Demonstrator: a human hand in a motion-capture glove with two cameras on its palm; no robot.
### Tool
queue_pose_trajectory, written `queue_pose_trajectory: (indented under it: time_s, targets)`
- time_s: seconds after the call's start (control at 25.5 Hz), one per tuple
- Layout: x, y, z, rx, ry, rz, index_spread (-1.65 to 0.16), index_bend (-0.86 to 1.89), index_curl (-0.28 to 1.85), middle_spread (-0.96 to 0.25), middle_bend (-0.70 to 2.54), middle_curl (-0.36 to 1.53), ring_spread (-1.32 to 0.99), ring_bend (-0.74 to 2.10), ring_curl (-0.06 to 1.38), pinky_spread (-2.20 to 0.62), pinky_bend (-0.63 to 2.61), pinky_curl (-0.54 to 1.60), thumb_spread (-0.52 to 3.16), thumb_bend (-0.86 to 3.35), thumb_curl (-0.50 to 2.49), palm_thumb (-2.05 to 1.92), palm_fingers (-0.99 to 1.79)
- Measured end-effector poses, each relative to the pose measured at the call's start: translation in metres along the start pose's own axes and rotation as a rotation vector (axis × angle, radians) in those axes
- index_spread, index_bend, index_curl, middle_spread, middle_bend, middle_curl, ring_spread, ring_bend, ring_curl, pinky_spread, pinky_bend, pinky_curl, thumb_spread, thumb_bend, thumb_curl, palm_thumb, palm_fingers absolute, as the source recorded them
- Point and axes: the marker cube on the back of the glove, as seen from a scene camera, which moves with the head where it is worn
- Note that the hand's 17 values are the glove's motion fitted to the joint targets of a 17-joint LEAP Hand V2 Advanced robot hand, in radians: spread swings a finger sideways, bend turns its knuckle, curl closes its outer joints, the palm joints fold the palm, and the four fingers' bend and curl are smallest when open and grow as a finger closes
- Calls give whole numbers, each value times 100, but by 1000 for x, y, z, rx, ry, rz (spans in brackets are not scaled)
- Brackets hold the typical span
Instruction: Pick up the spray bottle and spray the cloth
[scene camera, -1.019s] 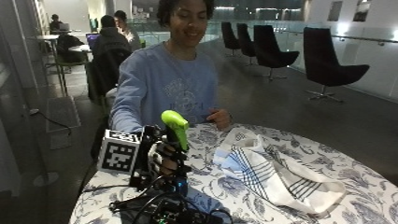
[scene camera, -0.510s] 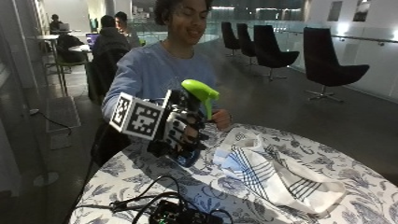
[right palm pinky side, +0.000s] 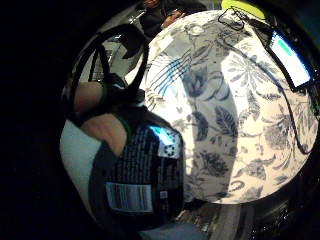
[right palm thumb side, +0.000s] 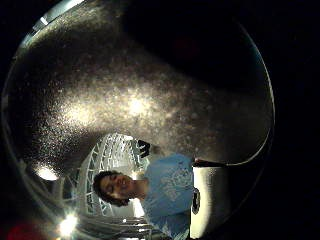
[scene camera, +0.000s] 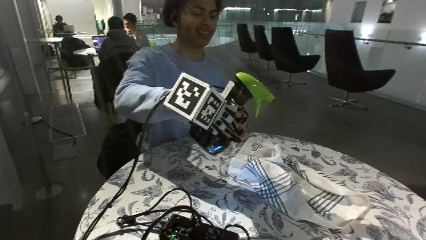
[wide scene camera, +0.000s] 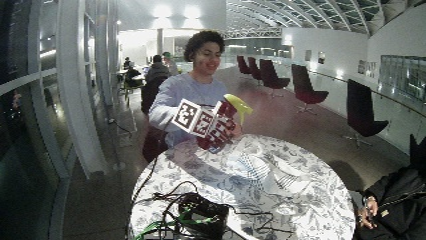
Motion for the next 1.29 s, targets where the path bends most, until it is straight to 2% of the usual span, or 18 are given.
queue_pose_trajectory:
  time_s: [0.63,1.29]
  targets:
    - [11,-19,50,-176,81,215,-21,15,41,-5,31,44,1,41,36,26,18,31,77,-3,61,94,110]
    - [7,-25,68,-202,118,247,-19,14,42,-5,32,45,3,42,37,26,19,32,81,-2,62,94,112]
